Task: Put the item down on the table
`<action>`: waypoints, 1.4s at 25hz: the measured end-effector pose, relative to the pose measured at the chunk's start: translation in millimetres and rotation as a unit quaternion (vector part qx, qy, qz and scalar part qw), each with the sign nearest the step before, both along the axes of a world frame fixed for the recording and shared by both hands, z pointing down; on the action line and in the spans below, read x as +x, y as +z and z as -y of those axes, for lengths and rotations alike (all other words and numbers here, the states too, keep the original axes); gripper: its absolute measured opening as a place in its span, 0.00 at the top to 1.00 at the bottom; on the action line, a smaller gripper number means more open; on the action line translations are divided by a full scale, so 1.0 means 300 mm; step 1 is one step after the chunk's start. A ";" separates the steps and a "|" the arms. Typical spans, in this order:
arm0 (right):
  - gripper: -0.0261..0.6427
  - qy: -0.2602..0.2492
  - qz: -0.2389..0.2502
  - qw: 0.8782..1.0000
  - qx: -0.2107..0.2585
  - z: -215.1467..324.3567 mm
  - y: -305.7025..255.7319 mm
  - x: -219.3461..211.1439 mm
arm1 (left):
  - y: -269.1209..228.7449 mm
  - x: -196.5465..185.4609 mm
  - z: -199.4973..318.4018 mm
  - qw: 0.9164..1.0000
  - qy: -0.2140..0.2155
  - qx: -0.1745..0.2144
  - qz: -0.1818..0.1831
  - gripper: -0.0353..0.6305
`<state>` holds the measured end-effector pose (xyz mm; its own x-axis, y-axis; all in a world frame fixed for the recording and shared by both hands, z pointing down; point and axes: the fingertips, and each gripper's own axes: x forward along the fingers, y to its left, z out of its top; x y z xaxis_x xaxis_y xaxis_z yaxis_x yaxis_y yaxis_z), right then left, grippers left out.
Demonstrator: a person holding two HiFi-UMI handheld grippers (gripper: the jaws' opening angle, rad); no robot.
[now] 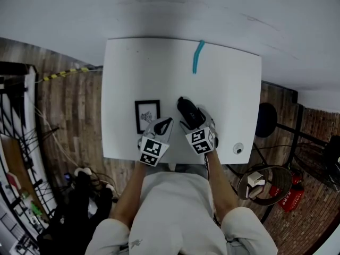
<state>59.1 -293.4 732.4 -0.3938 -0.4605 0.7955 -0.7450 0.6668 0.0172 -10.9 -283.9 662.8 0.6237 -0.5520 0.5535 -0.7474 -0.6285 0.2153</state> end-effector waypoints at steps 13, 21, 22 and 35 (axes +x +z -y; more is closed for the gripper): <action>0.35 0.040 0.000 0.998 0.052 -0.028 -0.116 0.055 | -0.061 -0.021 -0.019 1.000 0.006 0.026 -0.001 0.92; 0.62 0.091 0.032 0.989 0.112 -0.074 -0.278 0.100 | -0.133 -0.041 -0.050 0.998 0.013 0.053 -0.007 0.92; 0.65 0.099 0.038 0.987 0.120 -0.081 -0.304 0.104 | -0.146 -0.044 -0.056 0.998 0.014 0.057 -0.008 0.92; 0.96 0.149 0.092 0.962 0.208 -0.197 -0.567 0.125 | -0.313 -0.071 -0.121 0.993 0.021 0.109 -0.029 0.92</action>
<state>96.7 -234.3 562.2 -0.3112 -0.8386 0.4472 -0.9179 0.3871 0.0871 -32.3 -247.7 568.7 0.6760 -0.6278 0.3859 -0.7102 -0.6948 0.1138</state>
